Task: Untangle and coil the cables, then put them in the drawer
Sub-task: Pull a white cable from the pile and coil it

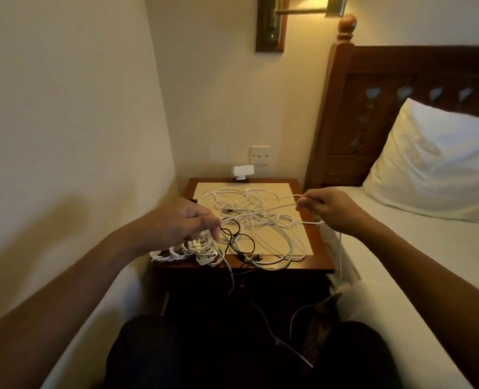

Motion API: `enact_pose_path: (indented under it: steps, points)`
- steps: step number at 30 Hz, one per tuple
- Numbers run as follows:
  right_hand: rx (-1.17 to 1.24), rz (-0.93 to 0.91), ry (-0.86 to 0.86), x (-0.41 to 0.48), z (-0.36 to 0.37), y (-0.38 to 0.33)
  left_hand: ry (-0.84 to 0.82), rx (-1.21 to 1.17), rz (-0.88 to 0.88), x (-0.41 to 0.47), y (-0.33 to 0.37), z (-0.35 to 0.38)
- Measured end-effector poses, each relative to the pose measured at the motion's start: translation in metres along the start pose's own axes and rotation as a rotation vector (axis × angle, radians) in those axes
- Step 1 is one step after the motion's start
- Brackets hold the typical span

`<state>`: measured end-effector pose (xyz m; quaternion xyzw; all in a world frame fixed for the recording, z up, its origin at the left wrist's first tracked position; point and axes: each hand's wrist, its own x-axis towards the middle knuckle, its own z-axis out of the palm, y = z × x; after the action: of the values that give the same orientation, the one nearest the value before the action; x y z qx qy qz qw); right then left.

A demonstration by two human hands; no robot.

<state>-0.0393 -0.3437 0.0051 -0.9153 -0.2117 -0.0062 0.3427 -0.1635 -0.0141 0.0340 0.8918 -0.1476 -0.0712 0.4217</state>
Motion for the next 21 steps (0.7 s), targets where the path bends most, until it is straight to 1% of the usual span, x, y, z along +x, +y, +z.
enact_pose_path:
  steps: [2, 4, 5, 7, 8, 9, 11, 13, 15, 16, 18, 19, 21]
  points:
    - [0.007, -0.012, -0.107, -0.012, 0.005, 0.000, 0.046, -0.324, 0.049, -0.007, 0.006, -0.005]
    - [0.037, -0.058, -0.209, -0.024, 0.012, -0.006, 0.145, -0.630, 0.118, -0.008, 0.008, -0.011]
    - [0.113, -0.069, -0.237, -0.029, 0.014, -0.010, 0.205, -0.742, 0.149, -0.006, 0.007, -0.014]
    - [0.359, -0.042, -0.256, -0.039, 0.013, -0.012, 0.315, -0.875, 0.177, -0.004, 0.003, -0.016]
    - [0.454, -0.021, -0.252, -0.043, 0.009, -0.009, 0.354, -0.917, 0.176, -0.004, 0.001, -0.016]
    - [0.499, -0.001, -0.243, -0.047, 0.005, -0.004, 0.383, -0.958, 0.171, -0.004, -0.003, -0.016]
    - [0.511, 0.058, -0.226, -0.054, 0.000, 0.011, 0.428, -1.035, 0.144, -0.007, -0.012, -0.015]
    - [0.455, 0.131, -0.177, -0.058, -0.001, 0.028, 0.460, -1.098, 0.124, -0.012, -0.019, -0.015]
    - [0.290, 0.185, -0.112, -0.059, 0.005, 0.043, 0.455, -1.127, 0.129, -0.017, -0.017, -0.011]
    - [0.186, 0.193, -0.097, -0.059, 0.010, 0.051, 0.430, -1.124, 0.136, -0.020, -0.013, -0.006]
    - [0.027, 0.197, -0.123, -0.060, 0.024, 0.063, 0.350, -1.093, 0.167, -0.024, -0.001, 0.006]
    - [-0.029, 0.191, -0.138, -0.061, 0.031, 0.066, 0.288, -1.068, 0.202, -0.026, 0.006, 0.013]
    - [-0.062, 0.194, -0.132, -0.060, 0.045, 0.070, 0.149, -1.015, 0.280, -0.028, 0.017, 0.022]
